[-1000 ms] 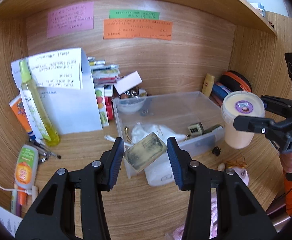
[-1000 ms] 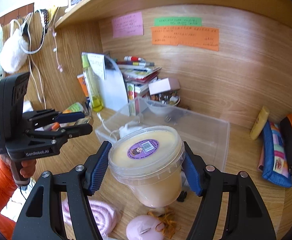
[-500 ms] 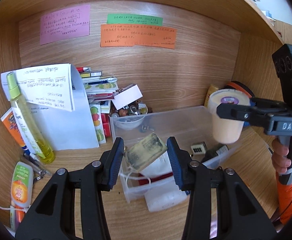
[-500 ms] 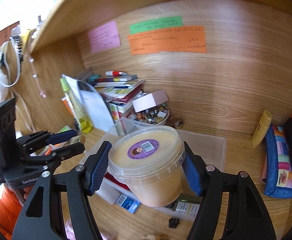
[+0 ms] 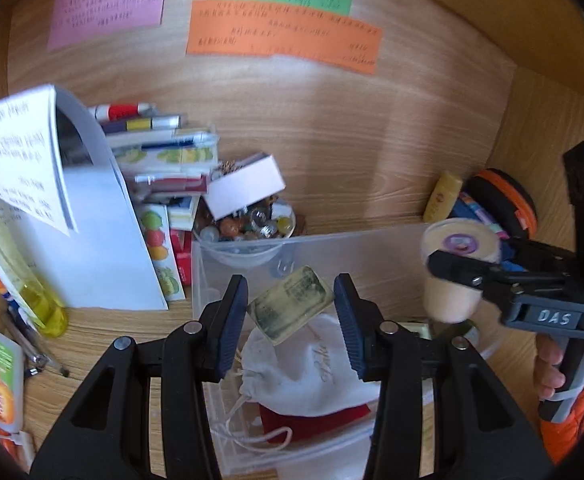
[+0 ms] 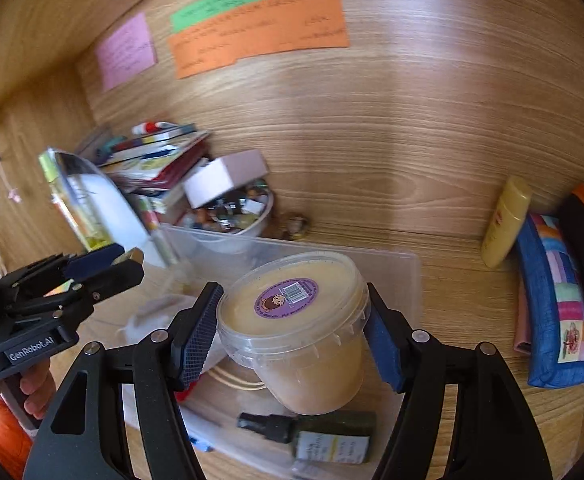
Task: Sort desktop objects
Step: 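Lift and carry the cream tub and beige block over the clear box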
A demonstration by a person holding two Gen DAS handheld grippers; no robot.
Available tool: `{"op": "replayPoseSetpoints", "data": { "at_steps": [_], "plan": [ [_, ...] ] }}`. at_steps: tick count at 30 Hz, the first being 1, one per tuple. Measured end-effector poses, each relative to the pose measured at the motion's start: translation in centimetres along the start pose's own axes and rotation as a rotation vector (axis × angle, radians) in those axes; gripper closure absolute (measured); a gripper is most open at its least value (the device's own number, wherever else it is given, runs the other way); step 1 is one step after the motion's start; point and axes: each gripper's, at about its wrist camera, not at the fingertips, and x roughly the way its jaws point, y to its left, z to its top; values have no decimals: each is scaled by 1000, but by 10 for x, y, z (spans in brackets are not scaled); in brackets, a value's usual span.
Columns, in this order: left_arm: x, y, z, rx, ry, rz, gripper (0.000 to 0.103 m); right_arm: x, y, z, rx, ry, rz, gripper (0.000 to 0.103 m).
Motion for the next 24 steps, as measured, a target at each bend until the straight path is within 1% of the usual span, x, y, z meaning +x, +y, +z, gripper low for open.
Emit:
{"op": "replayPoseSetpoints", "data": {
  "at_steps": [5, 8, 10, 13, 15, 18, 24],
  "plan": [
    [17, 6, -7, -7, 42, 34, 59, 10, -3, -3, 0, 1, -78, 38],
    [21, 7, -10, -8, 54, 36, 59, 18, -4, -5, -5, 17, -116, 38],
    [22, 4, -13, 5, 59, 47, 59, 21, -7, -7, 1, 31, -119, 38],
    [22, -5, -18, 51, 50, 82, 59, 25, -8, -11, -5, 44, -133, 38],
    [23, -8, -19, 62, 53, 80, 59, 28, -7, -13, -19, 53, -148, 38],
    [24, -13, -20, 80, 53, 90, 59, 31, -7, -17, -24, 70, -138, 38],
    [26, -18, -24, 115, 44, 115, 58, 35, -1, -22, -48, 86, -149, 38]
  ]
}}
